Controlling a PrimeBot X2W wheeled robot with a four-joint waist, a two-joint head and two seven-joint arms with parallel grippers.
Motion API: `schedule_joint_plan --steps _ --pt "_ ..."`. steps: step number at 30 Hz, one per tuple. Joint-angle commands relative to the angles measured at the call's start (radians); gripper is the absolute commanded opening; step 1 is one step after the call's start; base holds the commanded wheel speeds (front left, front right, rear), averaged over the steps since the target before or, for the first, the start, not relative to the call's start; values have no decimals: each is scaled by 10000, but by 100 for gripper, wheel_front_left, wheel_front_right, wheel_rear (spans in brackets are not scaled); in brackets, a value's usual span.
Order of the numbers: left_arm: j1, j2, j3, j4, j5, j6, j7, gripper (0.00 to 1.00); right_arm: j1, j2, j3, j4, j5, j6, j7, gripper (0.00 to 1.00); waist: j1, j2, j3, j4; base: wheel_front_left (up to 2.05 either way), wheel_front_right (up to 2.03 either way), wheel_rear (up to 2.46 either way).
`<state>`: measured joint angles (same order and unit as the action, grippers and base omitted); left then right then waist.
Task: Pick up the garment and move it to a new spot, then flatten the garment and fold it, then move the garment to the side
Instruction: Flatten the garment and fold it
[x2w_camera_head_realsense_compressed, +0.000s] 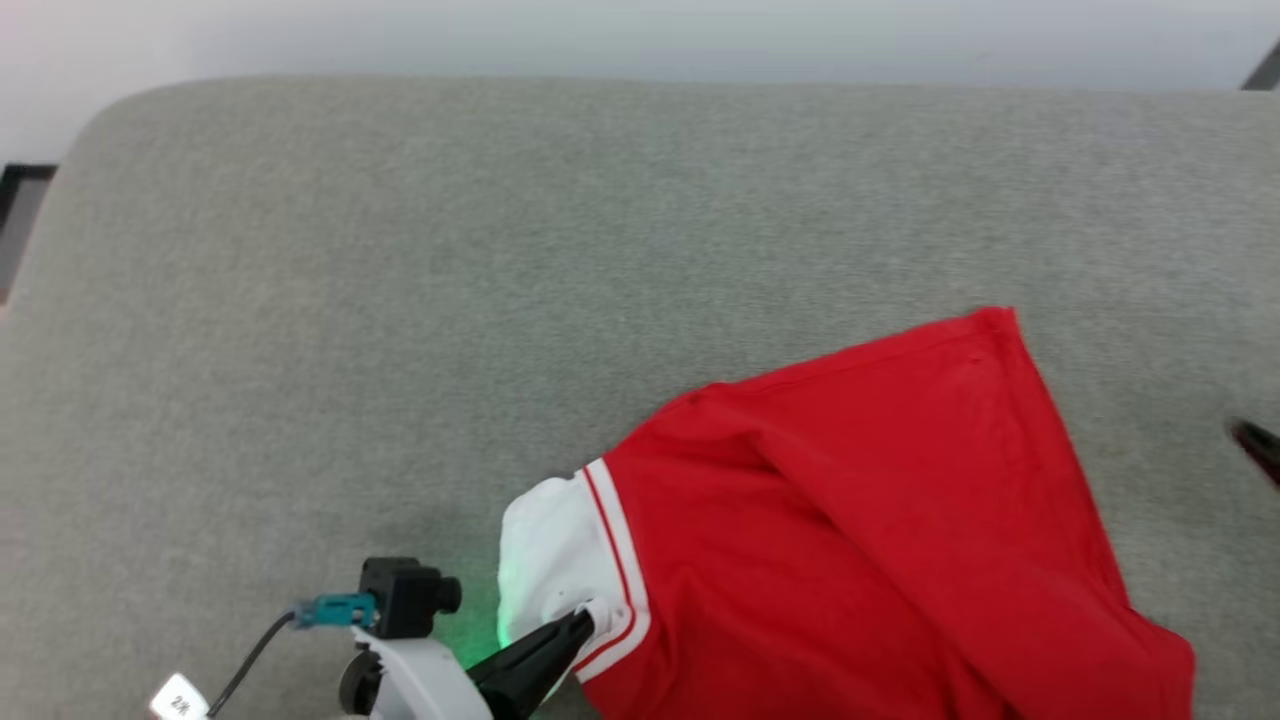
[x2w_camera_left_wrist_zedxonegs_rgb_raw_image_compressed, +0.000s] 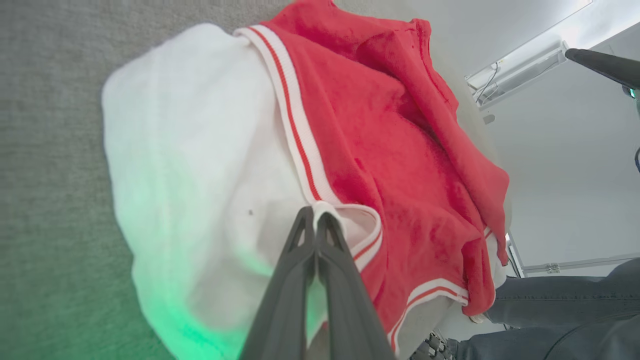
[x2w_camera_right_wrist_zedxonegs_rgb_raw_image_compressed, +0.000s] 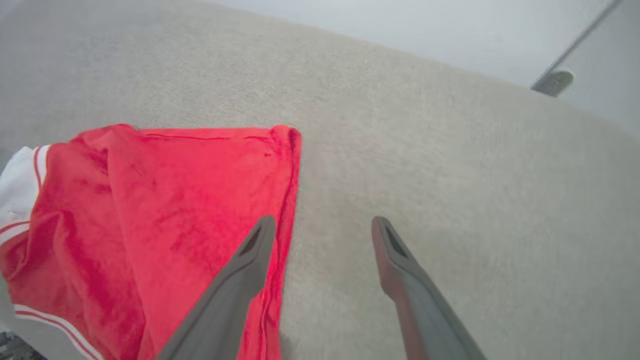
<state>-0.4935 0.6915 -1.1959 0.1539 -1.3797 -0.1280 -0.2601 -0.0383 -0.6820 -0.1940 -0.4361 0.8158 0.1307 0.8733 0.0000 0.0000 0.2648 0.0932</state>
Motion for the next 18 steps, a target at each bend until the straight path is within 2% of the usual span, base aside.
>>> schedule_joint_plan --steps 1,4,9,14,18 --pt "-147 -103 -14 25 78 -15 -24 0 -692 -19 789 321 -501 2 -214 100 0 0 200 309 0 0 0" --pt "-287 -257 -94 7 130 -18 19 0 -2205 49 2290 1408 -1272 0 -650 100 0 0 377 554 0 0 0" --pt "-575 -465 -182 31 141 -17 70 0 -4072 114 4405 3609 -1872 -2 -923 100 0 0 665 950 0 0 0" --pt "-737 -602 -227 27 99 -17 34 0 -5311 150 5731 5520 -1769 0 -1306 100 0 0 900 1162 0 0 0" --pt "-807 -700 -239 44 102 -16 2 0 -5986 61 6947 6583 -1795 0 -1364 100 0 0 1044 1216 0 0 0"
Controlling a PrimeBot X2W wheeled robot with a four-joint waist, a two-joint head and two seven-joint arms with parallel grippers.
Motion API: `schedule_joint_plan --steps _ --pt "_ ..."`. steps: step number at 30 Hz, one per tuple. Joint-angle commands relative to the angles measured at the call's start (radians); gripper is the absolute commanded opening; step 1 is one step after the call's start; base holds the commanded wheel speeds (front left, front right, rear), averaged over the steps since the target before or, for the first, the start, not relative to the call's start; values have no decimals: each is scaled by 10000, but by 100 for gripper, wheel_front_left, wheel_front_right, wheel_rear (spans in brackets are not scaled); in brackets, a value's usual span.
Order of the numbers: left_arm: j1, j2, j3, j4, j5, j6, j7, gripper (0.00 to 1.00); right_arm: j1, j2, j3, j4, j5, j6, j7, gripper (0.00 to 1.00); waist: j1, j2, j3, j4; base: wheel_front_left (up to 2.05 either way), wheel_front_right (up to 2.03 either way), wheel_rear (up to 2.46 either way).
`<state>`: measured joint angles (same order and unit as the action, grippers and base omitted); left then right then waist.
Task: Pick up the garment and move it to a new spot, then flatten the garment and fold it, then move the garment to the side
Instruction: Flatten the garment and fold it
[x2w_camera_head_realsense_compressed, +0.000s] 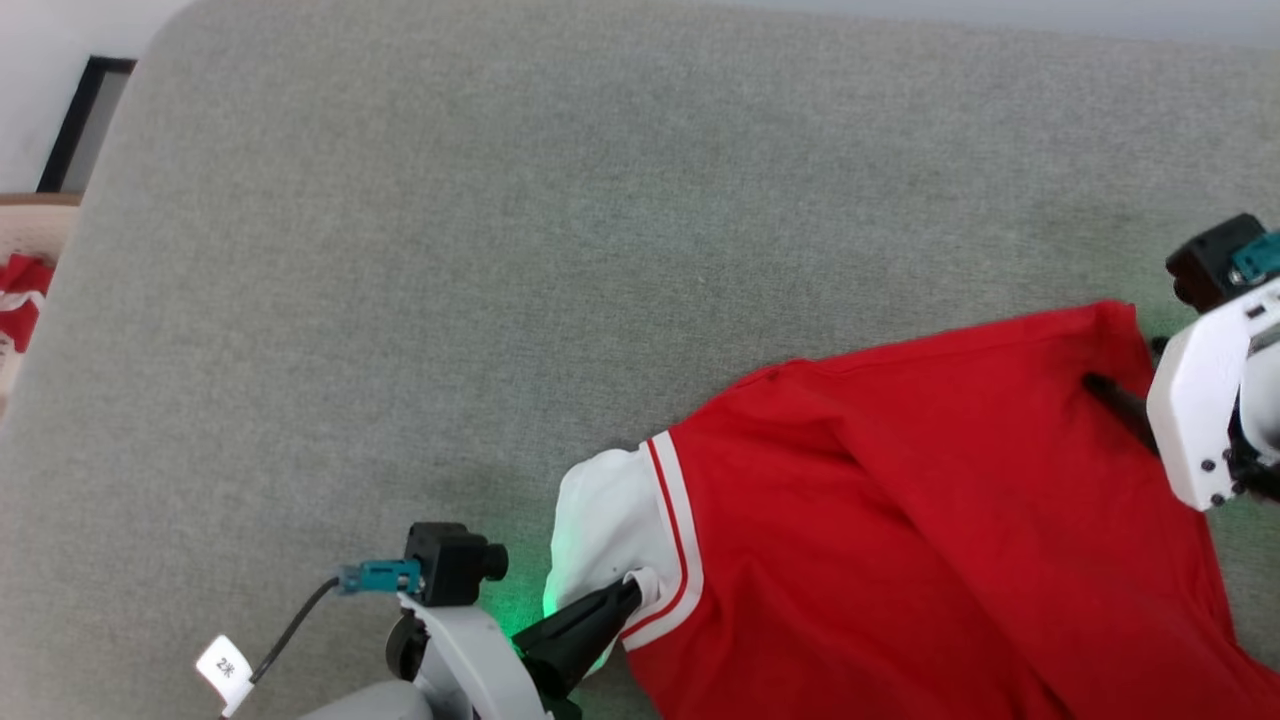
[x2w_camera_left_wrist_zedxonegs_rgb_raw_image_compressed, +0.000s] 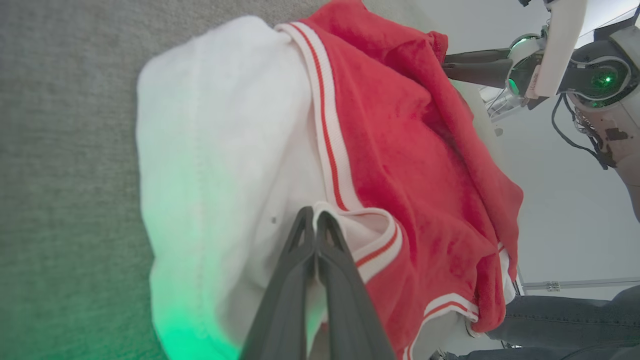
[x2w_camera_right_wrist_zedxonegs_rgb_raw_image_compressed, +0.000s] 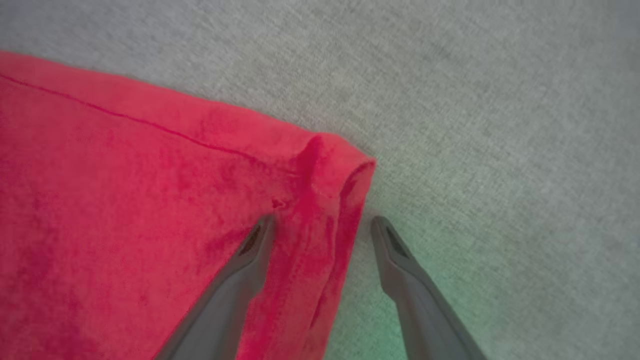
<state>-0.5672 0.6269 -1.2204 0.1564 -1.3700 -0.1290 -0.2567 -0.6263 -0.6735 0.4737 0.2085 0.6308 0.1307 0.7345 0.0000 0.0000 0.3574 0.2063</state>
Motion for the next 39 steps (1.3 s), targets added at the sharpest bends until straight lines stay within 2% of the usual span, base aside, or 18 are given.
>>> schedule_joint_plan --steps 1,3,4,5,6,10,14,20,24,27,32,36,39 --pt "-87 -66 15 25 -6 -6 -41 0 -195 -26 590 372 130 0 65 100 0 0 148 87 0 0 0" --pt "-116 -69 39 39 -28 -6 -47 0 -336 -63 1227 669 251 0 98 100 0 0 172 88 0 0 0" --pt "-111 -59 66 49 -56 -7 -54 0 -422 -75 1454 798 345 2 45 46 0 0 180 82 0 0 0" --pt "-95 -38 100 69 -80 -7 -62 0 -526 -82 1604 912 450 2 -48 6 0 0 182 69 0 0 0" --pt "-73 -9 136 103 -90 -5 -62 0 -626 -80 1691 1023 579 2 -188 0 0 0 177 59 0 0 0" --pt "-100 155 496 224 -165 -5 -86 0 -1146 83 1240 1567 837 -5 -1378 0 0 0 73 6 0 0 0" --pt "-574 431 1173 109 -447 -6 -86 0 -1884 459 297 2391 786 -6 -2626 0 0 0 -62 -86 0 0 0" --pt "-2601 897 2455 277 -1225 -6 239 0 -3582 1159 -1515 3723 243 -5 -4301 0 0 0 37 -258 0 0 0" --pt "-4882 710 3600 1149 -1837 -6 718 0 -5267 1627 -2774 4552 -497 -6 -5273 0 0 0 335 -457 0 0 0" --pt "-6694 357 4479 2331 -2284 11 928 0 -6632 2060 -3578 5137 -1028 -8 -5895 0 0 0 604 -682 0 0 0" --pt "-9705 -245 5216 4398 -1927 14 816 0 -8588 2669 -4407 5943 -1964 -17 -6834 0 0 0 982 -1092 0 0 0" --pt "-10474 -533 5289 4773 -2078 14 1242 0 -9244 2949 -4647 6711 -2481 -15 -7129 0 0 0 1081 -1219 0 0 0" --pt "-9925 -684 5213 4551 -2350 14 1523 0 -9039 3123 -4604 7255 -2532 -15 -7155 0 0 0 1157 -1229 0 0 0"
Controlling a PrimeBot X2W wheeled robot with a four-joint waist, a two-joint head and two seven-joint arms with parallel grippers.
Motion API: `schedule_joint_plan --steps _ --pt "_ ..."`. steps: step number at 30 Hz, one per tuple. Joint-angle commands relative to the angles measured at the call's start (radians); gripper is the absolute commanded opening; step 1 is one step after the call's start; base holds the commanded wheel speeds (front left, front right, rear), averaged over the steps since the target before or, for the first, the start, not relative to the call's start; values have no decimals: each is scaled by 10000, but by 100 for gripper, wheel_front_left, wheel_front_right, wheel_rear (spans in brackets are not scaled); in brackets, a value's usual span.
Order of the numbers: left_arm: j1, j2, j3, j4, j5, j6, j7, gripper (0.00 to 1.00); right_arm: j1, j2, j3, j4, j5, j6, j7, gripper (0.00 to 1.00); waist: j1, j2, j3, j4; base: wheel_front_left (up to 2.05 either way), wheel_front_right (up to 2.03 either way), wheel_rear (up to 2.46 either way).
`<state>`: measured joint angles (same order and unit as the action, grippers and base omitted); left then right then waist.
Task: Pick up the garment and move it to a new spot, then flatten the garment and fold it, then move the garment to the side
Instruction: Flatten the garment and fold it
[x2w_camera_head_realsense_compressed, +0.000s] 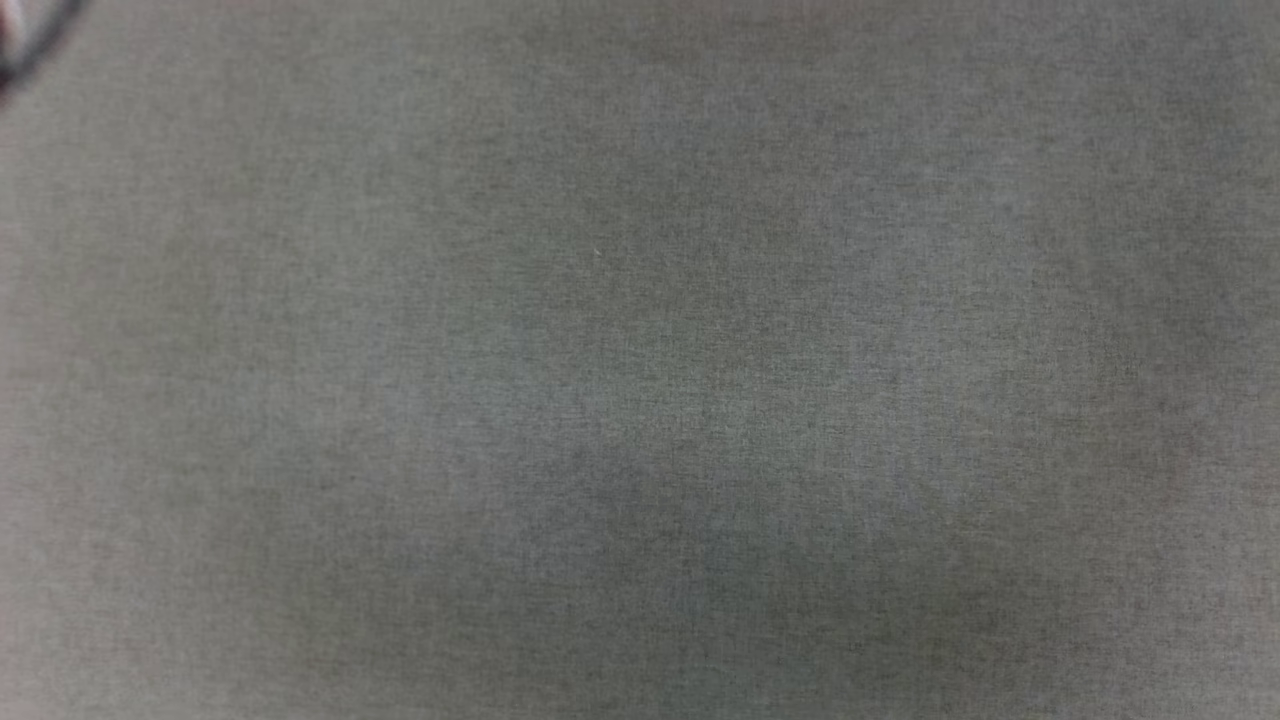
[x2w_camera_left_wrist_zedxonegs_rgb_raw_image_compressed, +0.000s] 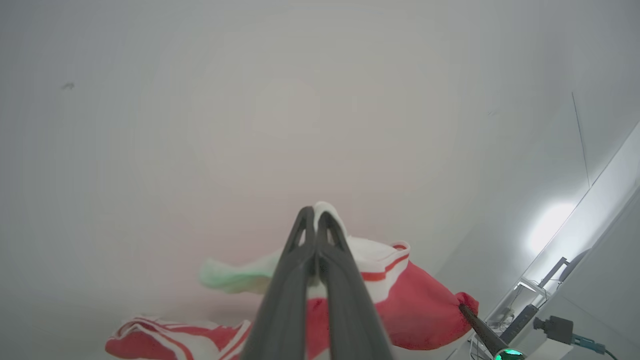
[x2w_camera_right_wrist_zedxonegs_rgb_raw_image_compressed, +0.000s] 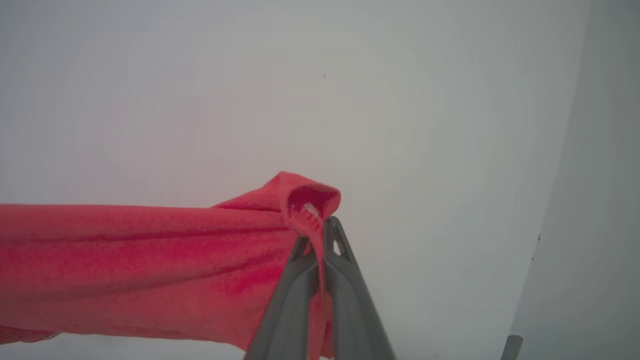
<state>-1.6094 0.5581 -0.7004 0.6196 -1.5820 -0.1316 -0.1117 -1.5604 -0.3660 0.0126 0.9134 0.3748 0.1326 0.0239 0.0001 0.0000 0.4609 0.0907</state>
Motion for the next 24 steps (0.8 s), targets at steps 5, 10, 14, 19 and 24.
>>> schedule_joint_plan --steps 5,10,14,19,24 --pt "2023 -205 -88 -729 -489 31 -37 0 1302 184 548 441 373 -27 87 0 -1 0 213 27 0 0 0" --pt "4672 -406 -205 -2259 -719 31 -351 0 3592 -142 1861 -515 1432 -25 406 0 -1 0 192 116 0 0 0" --pt "6800 -123 -417 -3627 -487 31 -680 0 5721 -828 2448 -2017 2723 -25 646 0 -1 0 -36 65 0 0 0" --pt "8925 434 -613 -4974 -77 31 -1086 0 8175 -1797 2489 -4033 3876 -24 1339 0 -1 0 -473 -27 0 0 0" --pt "10612 910 -652 -5917 295 30 -1385 0 10334 -2469 2157 -6067 4681 -24 2409 0 -1 0 -995 -146 0 0 0"
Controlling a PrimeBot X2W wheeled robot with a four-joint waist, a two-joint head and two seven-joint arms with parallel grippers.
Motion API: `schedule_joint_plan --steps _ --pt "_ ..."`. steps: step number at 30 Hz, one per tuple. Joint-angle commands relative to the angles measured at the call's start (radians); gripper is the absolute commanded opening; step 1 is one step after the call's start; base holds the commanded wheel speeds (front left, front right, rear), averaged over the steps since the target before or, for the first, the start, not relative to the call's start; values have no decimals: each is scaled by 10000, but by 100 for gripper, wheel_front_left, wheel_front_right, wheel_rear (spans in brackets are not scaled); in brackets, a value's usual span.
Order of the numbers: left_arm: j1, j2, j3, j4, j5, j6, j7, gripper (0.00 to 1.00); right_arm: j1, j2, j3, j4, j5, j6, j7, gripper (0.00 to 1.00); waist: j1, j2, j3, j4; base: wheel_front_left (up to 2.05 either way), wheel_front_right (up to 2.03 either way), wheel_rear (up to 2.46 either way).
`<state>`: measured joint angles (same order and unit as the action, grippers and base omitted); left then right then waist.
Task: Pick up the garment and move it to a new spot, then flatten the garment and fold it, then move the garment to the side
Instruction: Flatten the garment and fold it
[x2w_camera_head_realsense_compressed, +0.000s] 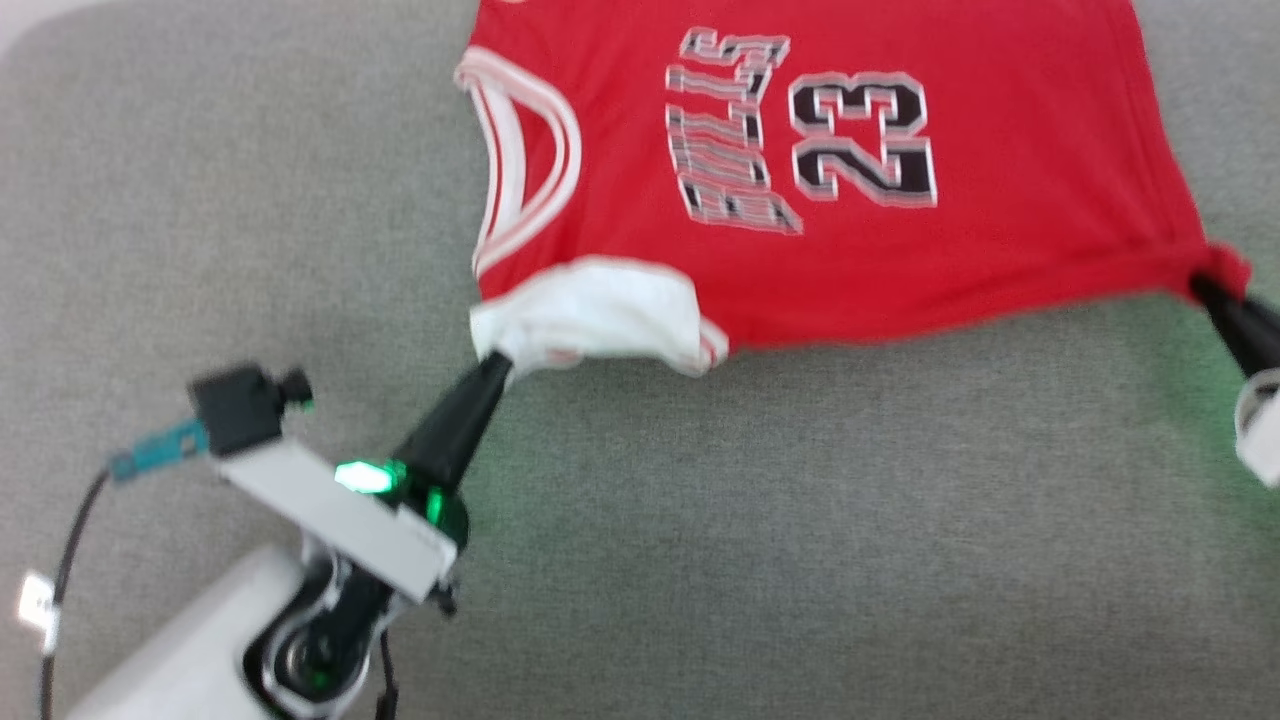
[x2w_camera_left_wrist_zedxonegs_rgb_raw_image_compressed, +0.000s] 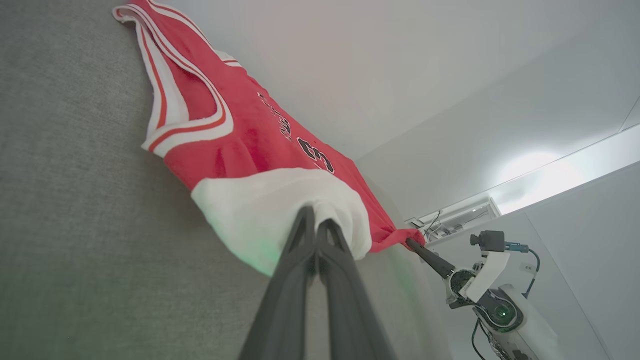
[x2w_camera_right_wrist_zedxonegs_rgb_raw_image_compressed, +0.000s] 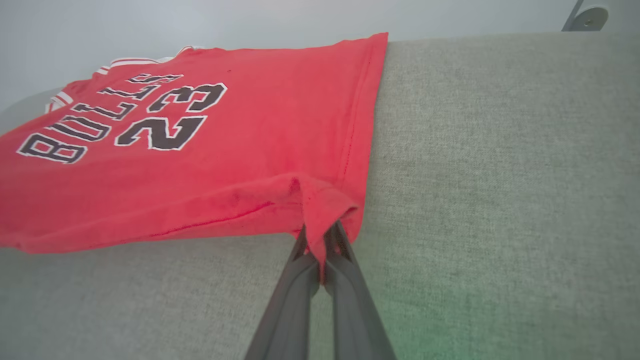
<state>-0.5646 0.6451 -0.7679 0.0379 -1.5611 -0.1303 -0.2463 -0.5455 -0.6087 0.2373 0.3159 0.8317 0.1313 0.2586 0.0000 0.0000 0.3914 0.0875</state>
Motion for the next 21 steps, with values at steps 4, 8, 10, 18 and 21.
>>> schedule_joint_plan --steps 4,8,10,18,21 --pt "1383 351 205 -735 356 18 -148 0 1819 -298 -606 -1441 286 -10 993 0 0 0 -723 -194 0 0 0" --pt "2619 592 545 -1293 706 18 -183 0 3466 -193 -1568 -2833 308 -10 1893 0 0 0 -1066 -242 0 0 0" --pt "3242 638 921 -1530 908 18 -187 0 4227 -14 -2080 -3539 195 -10 2327 0 0 0 -1150 -286 0 0 0" --pt "5628 525 2141 -2718 2019 18 -173 0 6798 1222 -3988 -6392 -200 -10 4032 0 0 0 -1150 -390 0 0 0" --pt "6007 523 2402 -3025 2306 18 -174 0 7307 1657 -4448 -7178 -334 -10 4537 0 0 0 -1068 -360 0 0 0"
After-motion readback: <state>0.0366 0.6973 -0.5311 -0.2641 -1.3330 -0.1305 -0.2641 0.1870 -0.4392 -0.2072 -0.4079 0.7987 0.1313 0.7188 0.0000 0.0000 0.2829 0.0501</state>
